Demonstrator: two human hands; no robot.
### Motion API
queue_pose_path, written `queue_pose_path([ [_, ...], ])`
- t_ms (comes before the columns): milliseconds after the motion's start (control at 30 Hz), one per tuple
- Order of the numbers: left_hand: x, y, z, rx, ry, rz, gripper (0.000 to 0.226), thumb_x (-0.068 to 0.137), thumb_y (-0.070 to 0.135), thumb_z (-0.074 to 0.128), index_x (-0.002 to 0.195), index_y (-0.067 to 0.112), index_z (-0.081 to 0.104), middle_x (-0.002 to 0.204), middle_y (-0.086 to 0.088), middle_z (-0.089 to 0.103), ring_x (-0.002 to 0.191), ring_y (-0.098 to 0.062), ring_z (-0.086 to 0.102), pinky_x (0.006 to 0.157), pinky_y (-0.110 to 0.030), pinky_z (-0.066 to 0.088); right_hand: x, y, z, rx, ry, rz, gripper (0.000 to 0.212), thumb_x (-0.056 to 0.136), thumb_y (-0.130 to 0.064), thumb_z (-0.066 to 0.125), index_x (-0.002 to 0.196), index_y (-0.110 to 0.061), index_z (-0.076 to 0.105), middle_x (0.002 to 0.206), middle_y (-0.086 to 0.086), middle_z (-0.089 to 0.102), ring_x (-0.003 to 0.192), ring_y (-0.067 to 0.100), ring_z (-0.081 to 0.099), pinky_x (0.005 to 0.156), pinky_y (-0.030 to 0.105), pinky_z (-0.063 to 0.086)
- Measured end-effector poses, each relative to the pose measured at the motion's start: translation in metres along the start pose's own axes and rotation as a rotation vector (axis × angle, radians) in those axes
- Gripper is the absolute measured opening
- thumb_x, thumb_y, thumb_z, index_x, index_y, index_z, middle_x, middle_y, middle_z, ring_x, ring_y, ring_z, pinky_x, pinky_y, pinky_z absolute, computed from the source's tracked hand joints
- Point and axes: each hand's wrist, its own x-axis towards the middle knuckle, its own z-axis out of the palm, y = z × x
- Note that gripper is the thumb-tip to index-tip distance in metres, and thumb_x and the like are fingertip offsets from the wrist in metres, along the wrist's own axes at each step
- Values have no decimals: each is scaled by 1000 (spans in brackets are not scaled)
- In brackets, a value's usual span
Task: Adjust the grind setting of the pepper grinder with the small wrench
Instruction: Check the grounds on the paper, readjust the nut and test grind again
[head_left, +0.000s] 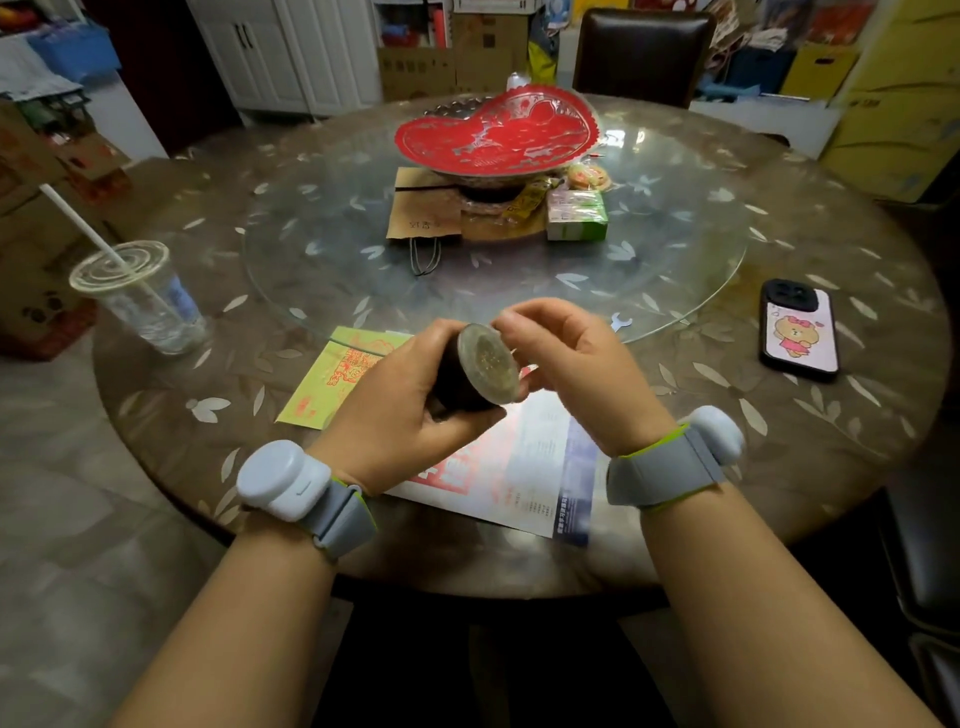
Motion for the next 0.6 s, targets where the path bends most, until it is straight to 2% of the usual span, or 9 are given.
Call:
queue_pose_path([
  [100,-1,-4,-3,65,-7,-17,47,73,38,71,115,30,51,98,8,64,88,-17,64,72,-43,53,-5,-9,2,-262,-38,-27,39,69,-44,78,96,-18,68,85,1,70,64,17,65,59,32,57],
  [233,1,-9,-1,91,-11,-18,46,71,40,69,112,29,52,96,7,65,85,-19,65,67,-43,54,-4,-14,7,-516,-44,-82,40,65,-45,82,95,-21,69,85,-6,67,66,11,63,60,24,52],
  [400,4,-9,3,30,31,-31,41,69,37,65,106,24,54,89,5,66,79,-21,65,64,-44,53,2,-18,10,-565,-38,-106,34,67,-42,80,89,-19,70,79,-4,68,66,12,62,60,28,52],
  [600,6,-7,3,31,93,-35,32,69,42,57,94,23,54,76,3,62,68,-24,59,58,-44,49,8,-21,10,-514,-57,-98,32,66,-40,82,86,-16,72,75,0,70,60,8,56,61,32,51],
])
